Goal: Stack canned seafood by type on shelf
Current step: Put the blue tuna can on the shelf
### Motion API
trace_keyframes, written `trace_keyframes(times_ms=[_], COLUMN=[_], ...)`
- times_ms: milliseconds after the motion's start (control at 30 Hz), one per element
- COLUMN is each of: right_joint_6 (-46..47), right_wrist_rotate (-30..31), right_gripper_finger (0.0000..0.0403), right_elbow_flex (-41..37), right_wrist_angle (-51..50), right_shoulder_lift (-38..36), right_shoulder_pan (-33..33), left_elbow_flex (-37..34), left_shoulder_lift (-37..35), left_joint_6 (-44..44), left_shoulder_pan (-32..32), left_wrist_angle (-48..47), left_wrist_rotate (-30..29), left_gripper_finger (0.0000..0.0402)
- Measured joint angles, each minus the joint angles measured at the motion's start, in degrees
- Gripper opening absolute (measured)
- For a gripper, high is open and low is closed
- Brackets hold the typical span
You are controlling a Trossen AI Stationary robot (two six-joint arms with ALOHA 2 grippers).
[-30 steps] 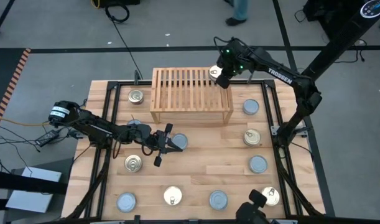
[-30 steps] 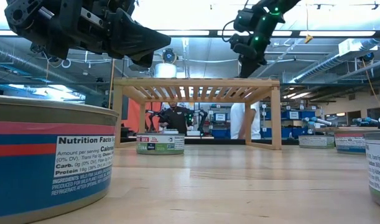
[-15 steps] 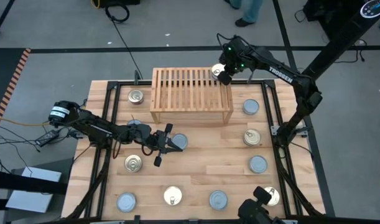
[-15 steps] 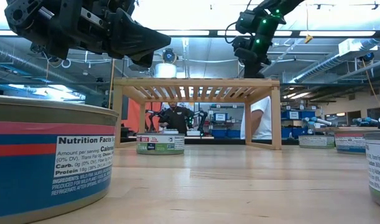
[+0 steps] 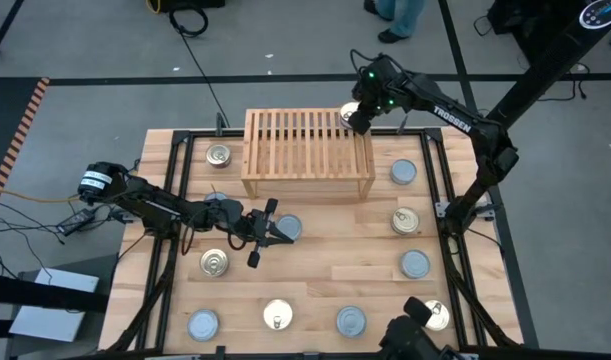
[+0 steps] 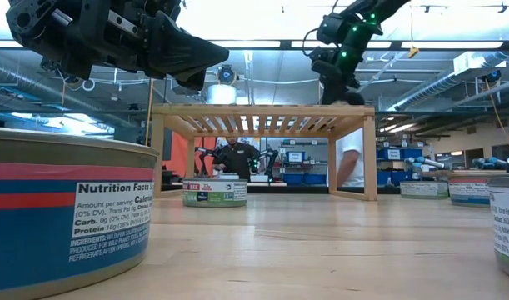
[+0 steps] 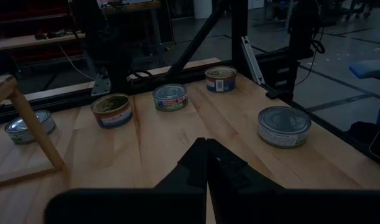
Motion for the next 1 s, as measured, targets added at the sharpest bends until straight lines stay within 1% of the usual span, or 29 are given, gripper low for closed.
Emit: trace_keyframes(times_ms=[200, 333, 433, 600, 833, 1000], right_joint_6=[-0.02, -0.45, -1.26, -1.68, -2.41, -1.68], right_wrist_rotate=[-0.38, -4.25, -4.9, -7.72, -7.25, -5.8], right_gripper_finger=[0.0008, 0.0008, 0.0008, 0.0009, 0.0009, 0.0009], right_elbow_flex=[0.0, 0.0, 0.0, 0.0, 0.22, 0.17], right_wrist_angle=[-0.01, 0.01, 0.21, 0.9, 3.62, 4.64], right_shoulder_lift=[0.01, 0.02, 0.02, 0.99, 3.43, 3.52], right_shoulder_pan=[-1.0, -1.36, -1.14, -0.87, -0.46, -0.46], left_elbow_flex=[0.0, 0.0, 0.0, 0.0, 0.0, 0.0], left_shoulder_lift=[0.0, 0.0, 0.0, 0.0, 0.0, 0.01], left_joint_6=[0.0, 0.0, 0.0, 0.0, 0.0, 0.0], left_shoulder_pan=[0.01, 0.01, 0.01, 0.01, 0.0, 0.0], left_wrist_angle=[-0.02, -0.02, -0.02, -0.02, -0.69, -0.91], left_wrist_rotate=[0.0, 0.0, 0.0, 0.0, 0.0, -0.02], left_gripper_finger=[0.0008, 0.0008, 0.0008, 0.0008, 0.0008, 0.0008])
